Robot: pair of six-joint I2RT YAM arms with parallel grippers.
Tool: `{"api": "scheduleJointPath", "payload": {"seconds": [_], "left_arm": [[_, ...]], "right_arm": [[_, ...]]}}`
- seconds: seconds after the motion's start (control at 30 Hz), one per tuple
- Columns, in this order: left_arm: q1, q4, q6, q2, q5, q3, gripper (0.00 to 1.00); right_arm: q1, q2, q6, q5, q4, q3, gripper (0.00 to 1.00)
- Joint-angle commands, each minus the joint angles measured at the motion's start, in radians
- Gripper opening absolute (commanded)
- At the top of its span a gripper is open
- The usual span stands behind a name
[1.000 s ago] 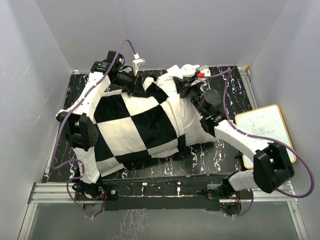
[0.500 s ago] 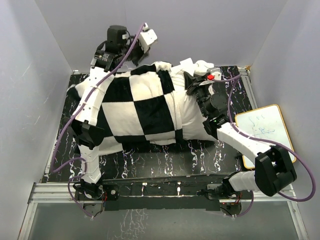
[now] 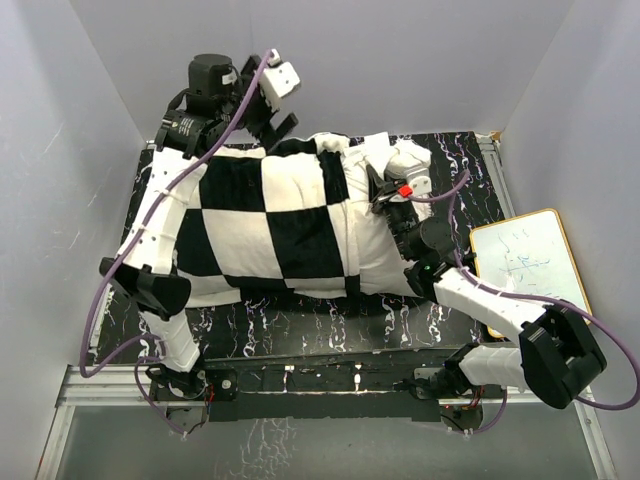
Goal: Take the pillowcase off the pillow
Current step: Remove the pillow from the pillowcase.
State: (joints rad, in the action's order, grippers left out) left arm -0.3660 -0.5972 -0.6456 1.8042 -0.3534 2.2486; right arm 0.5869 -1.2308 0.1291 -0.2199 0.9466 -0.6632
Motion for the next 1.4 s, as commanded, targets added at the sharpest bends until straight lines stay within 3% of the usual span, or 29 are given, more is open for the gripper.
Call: {"api": "scheduleJointPath", "payload": {"seconds": [0.0, 0.17, 0.33, 0.37, 0.4, 0.43, 0.47, 0.5, 0.57, 0.7, 0.77, 0.87, 0.9, 0.93, 0.97, 1.07, 1.1, 1.23, 1.27, 1.3, 1.33, 1.37], "left_arm": [[0.029, -0.523, -0.067, 0.129, -0.149, 0.036, 0.97], [0.047, -0.830, -0.209, 0.177, -0.228, 0.000, 0.97], [0.053, -0.837, -0.314, 0.032, -0.281, -0.373, 0.97], [0.052, -0.836, -0.336, 0.013, -0.302, -0.432, 0.92], [0.051, -0.835, -0.342, 0.005, -0.318, -0.479, 0.80], [0.047, -0.825, -0.327, 0.009, -0.327, -0.512, 0.58], [0.042, -0.783, -0.276, 0.019, -0.315, -0.535, 0.18], [0.033, -0.696, -0.192, 0.026, -0.259, -0.544, 0.00], [0.029, -0.557, -0.114, 0.006, -0.135, -0.528, 0.00], [0.029, -0.049, -0.056, -0.078, 0.132, -0.446, 0.00], [0.028, 0.016, -0.078, 0.027, 0.228, -0.205, 0.00], [0.029, -0.080, -0.103, 0.278, 0.275, 0.365, 0.00], [0.024, -0.075, -0.129, 0.325, 0.278, 0.491, 0.00], [0.014, -0.038, -0.166, 0.332, 0.280, 0.529, 0.00], [0.002, 0.029, -0.208, 0.294, 0.288, 0.468, 0.00], [-0.037, 0.312, -0.285, 0.111, 0.272, 0.106, 0.00], [-0.046, 0.303, -0.273, 0.094, 0.268, 0.104, 0.00], [-0.049, -0.079, -0.110, 0.179, 0.219, 0.364, 0.00], [-0.047, -0.168, -0.090, 0.171, 0.204, 0.356, 0.06], [-0.043, -0.252, -0.078, 0.146, 0.174, 0.307, 0.32], [-0.035, -0.321, -0.063, 0.094, 0.135, 0.230, 0.76], [-0.021, -0.385, -0.048, 0.054, 0.092, 0.150, 0.88]], "right_arm": [[0.077, 0.033, 0.073, 0.129, 0.102, -0.017, 0.08], [0.087, 0.063, 0.126, 0.177, 0.026, -0.038, 0.08], [0.090, 0.111, 0.144, 0.198, -0.028, -0.023, 0.08], [0.091, 0.116, 0.152, 0.196, -0.029, -0.016, 0.08], [0.094, 0.119, 0.158, 0.188, -0.029, -0.009, 0.08], [0.093, 0.121, 0.160, 0.178, -0.026, -0.001, 0.08], [0.093, 0.120, 0.168, 0.168, -0.019, 0.004, 0.08], [0.093, 0.114, 0.172, 0.159, -0.008, 0.009, 0.08], [0.093, 0.093, 0.177, 0.130, 0.020, 0.008, 0.08], [0.110, 0.041, 0.228, 0.075, 0.090, -0.014, 0.08], [0.128, 0.018, 0.281, 0.044, 0.139, -0.024, 0.08], [0.159, -0.009, 0.368, 0.011, 0.196, -0.034, 0.08], [0.169, -0.018, 0.408, 0.003, 0.214, -0.038, 0.08], [0.180, -0.030, 0.449, -0.008, 0.239, -0.041, 0.08], [0.184, -0.042, 0.487, -0.015, 0.271, -0.044, 0.08], [0.186, -0.078, 0.574, -0.024, 0.322, -0.068, 0.08], [0.185, -0.095, 0.601, -0.024, 0.330, -0.083, 0.08], [0.191, -0.181, 0.758, 0.026, 0.397, -0.141, 0.08], [0.198, -0.195, 0.809, 0.035, 0.399, -0.155, 0.08], [0.204, -0.207, 0.847, 0.038, 0.411, -0.166, 0.08], [0.206, -0.214, 0.872, 0.041, 0.421, -0.181, 0.08], [0.206, -0.223, 0.887, 0.049, 0.423, -0.197, 0.08]]}}
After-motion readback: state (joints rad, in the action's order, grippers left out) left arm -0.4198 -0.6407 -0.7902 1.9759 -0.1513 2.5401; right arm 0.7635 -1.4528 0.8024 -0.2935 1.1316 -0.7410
